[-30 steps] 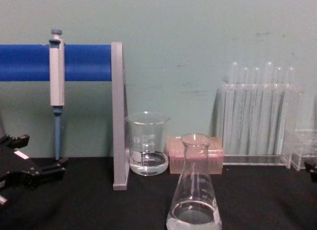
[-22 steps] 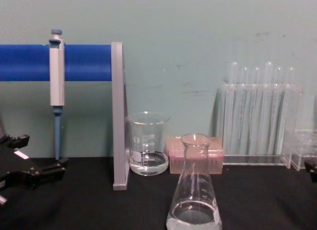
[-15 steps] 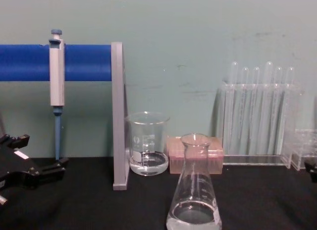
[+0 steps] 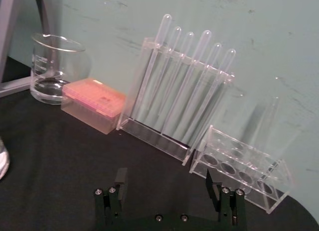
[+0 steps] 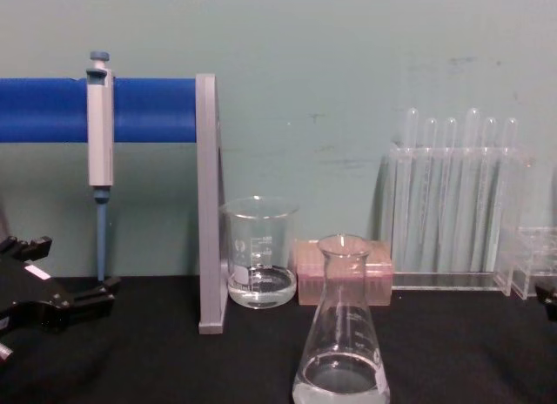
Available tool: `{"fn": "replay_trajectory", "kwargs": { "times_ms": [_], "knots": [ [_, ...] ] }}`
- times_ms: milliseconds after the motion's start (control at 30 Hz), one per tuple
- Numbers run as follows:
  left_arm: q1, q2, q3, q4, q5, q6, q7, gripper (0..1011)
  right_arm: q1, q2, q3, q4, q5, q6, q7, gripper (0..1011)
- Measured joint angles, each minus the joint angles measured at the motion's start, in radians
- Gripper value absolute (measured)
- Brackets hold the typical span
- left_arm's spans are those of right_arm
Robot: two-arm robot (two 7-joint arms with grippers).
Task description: Grasp the erlenmeyer flask with one hand, shake it three times, then place it back.
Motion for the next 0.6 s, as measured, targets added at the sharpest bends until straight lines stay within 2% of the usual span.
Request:
{"fn": "replay_trajectory", "kwargs": {
  "times_ms": [200, 433, 600],
  "knots": [
    [0.000, 0.000, 0.000, 0.000, 0.000, 0.000, 0.000, 1001, -0.025, 0.004, 0.025, -0.036, 0.034, 0.017, 0.049, 1003],
    [0.000, 0.000, 0.000, 0.000, 0.000, 0.000, 0.000, 1001, -0.063, 0.014, 0.058, -0.093, 0.105, 0.041, 0.130, 1003],
    [0.000, 0.000, 0.000, 0.000, 0.000, 0.000, 0.000, 1001, -0.092, 0.022, 0.071, -0.135, 0.161, 0.051, 0.211, 1003]
  ]
}}
